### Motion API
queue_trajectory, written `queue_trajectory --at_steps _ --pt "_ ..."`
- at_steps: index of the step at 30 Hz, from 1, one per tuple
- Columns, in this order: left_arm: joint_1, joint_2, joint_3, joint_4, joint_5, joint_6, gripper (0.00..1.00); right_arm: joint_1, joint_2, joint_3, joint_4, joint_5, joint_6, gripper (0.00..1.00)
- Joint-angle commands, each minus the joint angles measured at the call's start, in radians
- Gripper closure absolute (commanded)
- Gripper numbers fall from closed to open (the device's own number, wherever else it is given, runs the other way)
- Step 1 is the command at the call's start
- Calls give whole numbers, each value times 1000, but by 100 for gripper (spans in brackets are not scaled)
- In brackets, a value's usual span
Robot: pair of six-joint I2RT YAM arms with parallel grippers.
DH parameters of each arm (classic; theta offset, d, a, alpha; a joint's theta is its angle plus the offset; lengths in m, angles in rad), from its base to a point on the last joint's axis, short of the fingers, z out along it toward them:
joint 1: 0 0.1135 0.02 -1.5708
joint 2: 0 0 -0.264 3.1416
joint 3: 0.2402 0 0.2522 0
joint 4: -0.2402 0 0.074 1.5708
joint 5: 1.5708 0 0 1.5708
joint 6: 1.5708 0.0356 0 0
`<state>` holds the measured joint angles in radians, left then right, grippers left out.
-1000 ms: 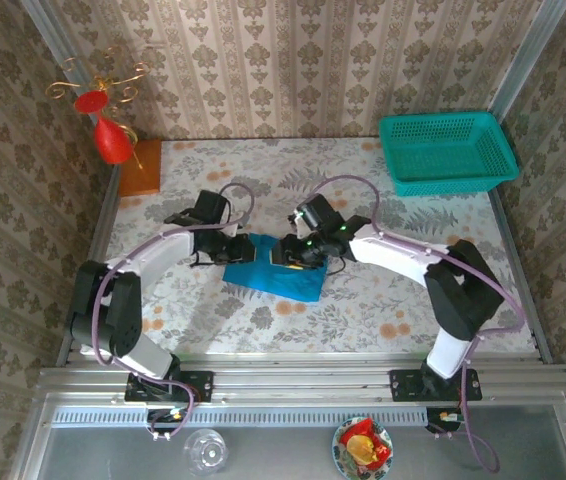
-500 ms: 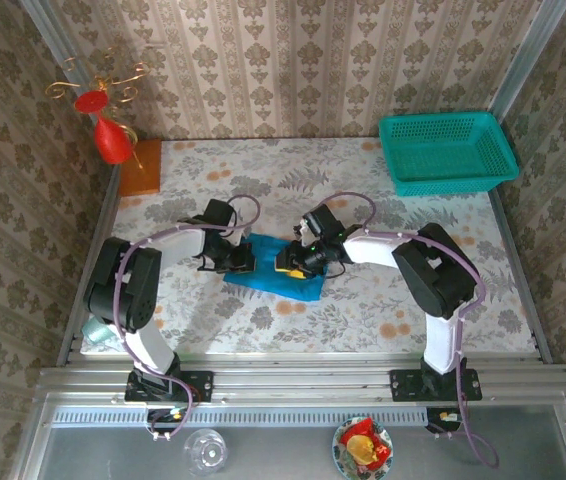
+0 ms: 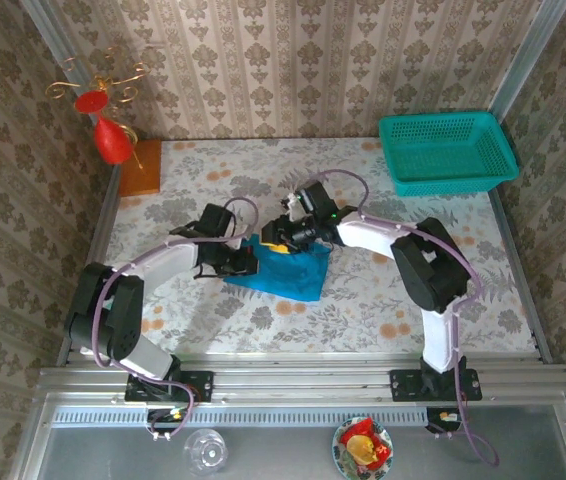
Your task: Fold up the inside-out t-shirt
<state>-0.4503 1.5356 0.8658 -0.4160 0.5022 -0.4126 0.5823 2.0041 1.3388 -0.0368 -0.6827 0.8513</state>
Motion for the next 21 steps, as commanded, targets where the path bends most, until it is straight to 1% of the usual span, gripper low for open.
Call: queue_trajectory --at_steps 1,5,10,12,14,17,21 --pt "0 27 -29 73 35 -58 99 -1 91 74 6 -65 32 54" --pt "-34 78 -47 168 80 -87 99 -7 198 160 3 -73 35 55" --pt "-37 144 -69 165 64 -84 99 -35 301 218 -7 -46 20 56" --pt "-36 169 -88 165 69 -81 99 -44 333 231 2 -48 13 56" --pt "-36 171 -101 167 76 -79 99 -48 354 253 -27 -61 -7 56" --pt "-34 134 -95 151 69 -79 98 -48 335 275 -73 -90 -44 56" --pt "-18 62 -60 130 62 -99 92 -52 242 289 -161 -98 -87 56"
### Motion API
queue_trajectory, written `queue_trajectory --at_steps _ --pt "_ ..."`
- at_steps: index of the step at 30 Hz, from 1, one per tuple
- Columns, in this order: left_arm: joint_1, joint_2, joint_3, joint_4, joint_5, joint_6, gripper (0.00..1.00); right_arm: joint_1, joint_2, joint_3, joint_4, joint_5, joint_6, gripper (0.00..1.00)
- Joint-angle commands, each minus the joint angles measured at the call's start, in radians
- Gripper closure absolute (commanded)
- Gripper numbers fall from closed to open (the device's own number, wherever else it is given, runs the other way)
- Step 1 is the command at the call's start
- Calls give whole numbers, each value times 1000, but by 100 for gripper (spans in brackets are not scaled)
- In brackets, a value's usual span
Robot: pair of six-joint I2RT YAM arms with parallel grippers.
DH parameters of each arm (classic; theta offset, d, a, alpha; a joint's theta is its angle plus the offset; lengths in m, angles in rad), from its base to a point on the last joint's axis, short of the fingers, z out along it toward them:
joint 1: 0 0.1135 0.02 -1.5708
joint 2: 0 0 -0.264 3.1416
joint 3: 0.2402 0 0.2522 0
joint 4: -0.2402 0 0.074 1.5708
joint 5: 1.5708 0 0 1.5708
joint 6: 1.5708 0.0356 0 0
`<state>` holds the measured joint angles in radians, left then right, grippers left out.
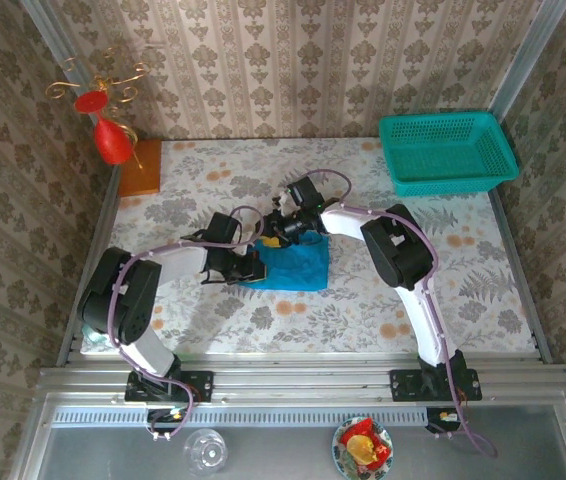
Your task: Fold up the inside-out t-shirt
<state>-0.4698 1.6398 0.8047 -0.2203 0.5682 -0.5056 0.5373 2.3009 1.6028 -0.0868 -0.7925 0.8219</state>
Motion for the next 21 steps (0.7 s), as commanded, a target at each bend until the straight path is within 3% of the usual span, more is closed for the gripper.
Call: queue_trajectory --at_steps 1,7,10,15,18,21 --pt "6 -60 11 -70 -5 -10 89 -8 -79 28 -133 14 -67 56" --pt "107 -142 97 -168 -28 11 83 -31 -232 -6 -259 60 -110 56" --pt "171 -146 137 -229 -50 44 68 -46 -294 -33 -368 101 -159 56" --pt "267 -92 173 -269 -37 85 55 -54 -410 -113 -554 301 -241 56" --pt "292 -38 189 -281 -22 114 54 -54 -467 -165 -659 475 -266 56" --pt "303 24 204 -283 5 141 50 -58 -502 -222 -707 606 -273 48"
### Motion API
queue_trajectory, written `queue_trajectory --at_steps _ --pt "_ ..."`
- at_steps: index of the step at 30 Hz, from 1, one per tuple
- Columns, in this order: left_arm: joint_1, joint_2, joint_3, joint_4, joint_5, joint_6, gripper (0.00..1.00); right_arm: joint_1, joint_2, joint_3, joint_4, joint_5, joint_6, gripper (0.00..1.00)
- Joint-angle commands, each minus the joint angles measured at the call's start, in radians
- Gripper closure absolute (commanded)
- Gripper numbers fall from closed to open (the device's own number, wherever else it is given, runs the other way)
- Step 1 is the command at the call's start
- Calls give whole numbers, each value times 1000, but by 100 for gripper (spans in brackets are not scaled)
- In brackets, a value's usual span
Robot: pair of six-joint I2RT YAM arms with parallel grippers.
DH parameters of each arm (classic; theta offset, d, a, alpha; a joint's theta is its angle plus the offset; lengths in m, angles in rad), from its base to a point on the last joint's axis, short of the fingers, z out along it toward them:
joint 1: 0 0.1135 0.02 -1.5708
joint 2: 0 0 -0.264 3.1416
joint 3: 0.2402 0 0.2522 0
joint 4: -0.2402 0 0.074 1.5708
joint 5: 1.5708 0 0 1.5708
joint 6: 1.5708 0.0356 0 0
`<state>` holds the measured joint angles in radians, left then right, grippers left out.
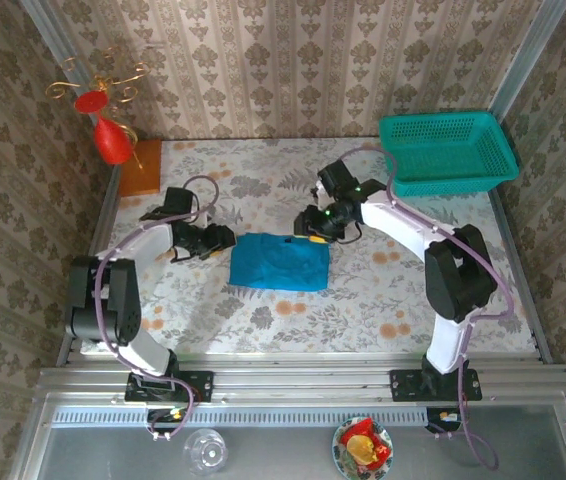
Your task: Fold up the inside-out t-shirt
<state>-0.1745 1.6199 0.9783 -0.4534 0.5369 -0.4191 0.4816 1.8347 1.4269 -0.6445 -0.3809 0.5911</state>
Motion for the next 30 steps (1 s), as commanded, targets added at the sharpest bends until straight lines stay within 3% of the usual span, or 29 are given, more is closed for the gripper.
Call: queue_trajectory --at_steps 1,7,21,30 --pt "9 65 32 -47 54 59 50 -7 -42 -72 -134 188 -42 46" --pt "6 145 24 29 158 39 49 -10 -6 -135 -48 97 -35 43" --pt "-25 224 15 72 207 43 59 -28 94 -191 134 -8 22 46" --pt "-37 216 14 77 222 41 66 -29 103 -204 163 -33 30 48"
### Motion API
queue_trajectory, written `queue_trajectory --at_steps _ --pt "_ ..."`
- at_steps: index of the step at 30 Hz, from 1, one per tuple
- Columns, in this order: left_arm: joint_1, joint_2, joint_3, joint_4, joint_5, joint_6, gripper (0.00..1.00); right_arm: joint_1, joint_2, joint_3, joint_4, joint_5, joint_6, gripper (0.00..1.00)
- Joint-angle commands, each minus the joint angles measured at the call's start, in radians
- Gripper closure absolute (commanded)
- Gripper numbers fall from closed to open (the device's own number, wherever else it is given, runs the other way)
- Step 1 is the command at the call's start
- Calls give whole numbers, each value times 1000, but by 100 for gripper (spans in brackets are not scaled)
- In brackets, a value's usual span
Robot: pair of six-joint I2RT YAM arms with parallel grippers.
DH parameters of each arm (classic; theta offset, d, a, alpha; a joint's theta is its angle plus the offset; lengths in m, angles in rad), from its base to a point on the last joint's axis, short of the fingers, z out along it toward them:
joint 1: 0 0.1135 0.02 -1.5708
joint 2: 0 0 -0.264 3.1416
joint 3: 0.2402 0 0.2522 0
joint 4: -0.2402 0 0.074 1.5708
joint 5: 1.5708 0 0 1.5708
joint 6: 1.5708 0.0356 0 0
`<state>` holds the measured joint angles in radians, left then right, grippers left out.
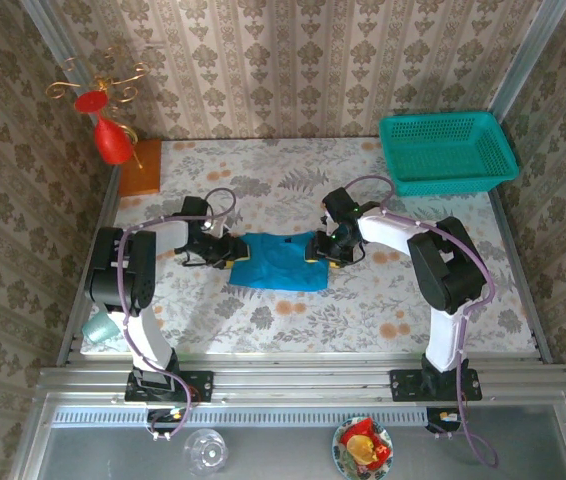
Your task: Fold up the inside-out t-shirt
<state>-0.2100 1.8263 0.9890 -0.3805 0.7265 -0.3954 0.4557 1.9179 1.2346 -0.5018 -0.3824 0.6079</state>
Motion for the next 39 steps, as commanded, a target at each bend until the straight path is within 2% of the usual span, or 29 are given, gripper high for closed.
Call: queue_trajectory --at_steps 1,9,15,22,28,32,39 --pt "-2 11 5 1 29 18 67 -3 21 -12 20 -31 13 48" --pt "-2 10 10 -10 12 25 83 -5 17 -16 22 -33 13 49" --pt "4 -9 29 -44 -37 41 100 -8 -17 -21 6 -24 4 50" --pt "23 -39 123 -196 -337 125 100 -43 -93 -37 -61 17 -42 50" --pt "51 -19 250 -316 -605 220 100 -85 -163 -68 -83 8 -91 50" --pt "90 10 314 -332 -766 276 100 -106 -202 -83 -80 -22 -119 50" --pt "183 69 422 -353 -922 385 100 -126 -254 -110 -61 -63 -150 50"
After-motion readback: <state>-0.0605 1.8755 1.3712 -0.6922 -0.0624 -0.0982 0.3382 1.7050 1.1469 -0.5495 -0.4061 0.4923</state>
